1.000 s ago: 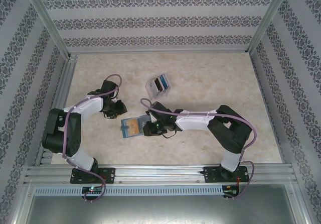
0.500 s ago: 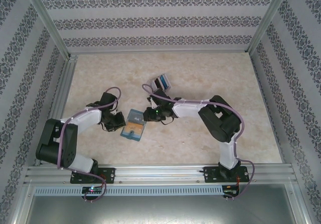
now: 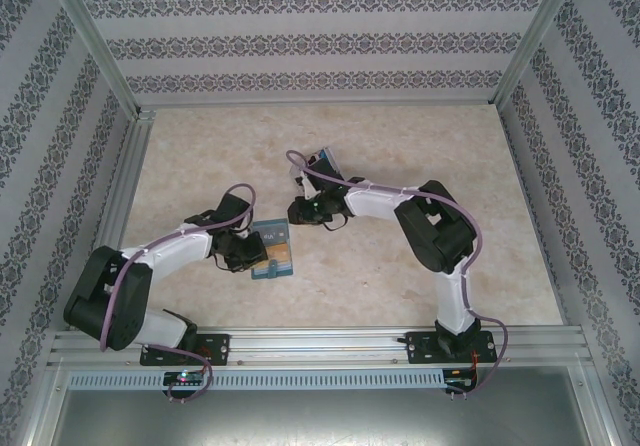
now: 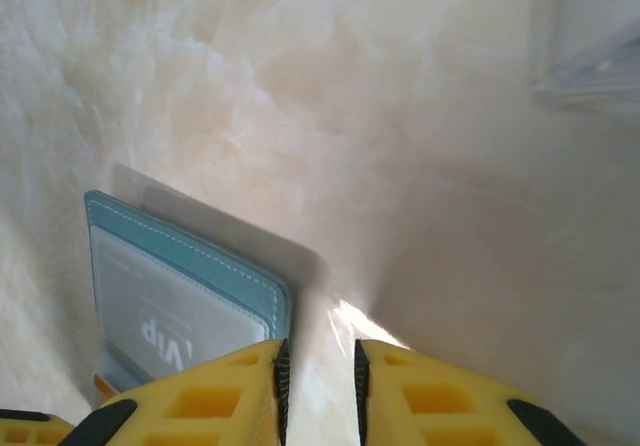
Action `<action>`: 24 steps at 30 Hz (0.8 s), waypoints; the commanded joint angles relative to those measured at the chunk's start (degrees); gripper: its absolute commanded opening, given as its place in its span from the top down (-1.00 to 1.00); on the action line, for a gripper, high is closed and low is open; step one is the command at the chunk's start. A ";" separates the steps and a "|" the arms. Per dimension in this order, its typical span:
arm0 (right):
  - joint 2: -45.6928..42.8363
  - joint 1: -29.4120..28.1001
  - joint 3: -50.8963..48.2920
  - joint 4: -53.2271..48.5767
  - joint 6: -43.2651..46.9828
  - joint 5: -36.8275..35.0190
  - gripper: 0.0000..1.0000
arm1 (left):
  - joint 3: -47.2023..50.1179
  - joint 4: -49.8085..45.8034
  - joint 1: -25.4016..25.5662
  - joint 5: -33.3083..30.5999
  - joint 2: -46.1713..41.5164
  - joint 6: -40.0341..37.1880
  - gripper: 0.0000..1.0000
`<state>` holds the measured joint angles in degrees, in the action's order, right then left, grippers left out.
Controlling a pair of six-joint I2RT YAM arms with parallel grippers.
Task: Put the credit cards into the card holder
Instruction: Rotate the card holder at the center of the table, then pick up the credit card from the storage box.
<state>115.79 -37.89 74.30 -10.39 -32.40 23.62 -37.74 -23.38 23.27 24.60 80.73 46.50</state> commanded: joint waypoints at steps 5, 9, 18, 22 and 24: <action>-12.49 8.85 0.79 -7.32 6.54 -2.32 0.22 | -5.35 1.99 3.03 -1.41 0.26 3.01 0.72; -13.28 13.42 3.14 -8.60 7.44 -3.51 0.10 | -11.66 -2.92 2.95 -6.63 0.66 -1.95 0.53; -2.37 18.38 18.73 -15.96 9.86 -3.49 0.03 | -26.36 0.85 -0.05 -2.78 14.51 -6.89 0.28; 3.83 18.29 26.65 -20.86 11.54 -3.02 0.01 | -36.71 0.81 -0.13 -0.62 22.52 -8.11 0.25; 5.63 18.25 28.83 -22.18 11.59 -2.66 0.02 | -40.35 0.40 -0.13 -1.02 24.87 -8.76 0.25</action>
<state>119.15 -19.64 99.83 -27.09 -22.65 20.43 -73.36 -23.70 23.51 22.55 104.12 40.34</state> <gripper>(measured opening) 0.492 0.375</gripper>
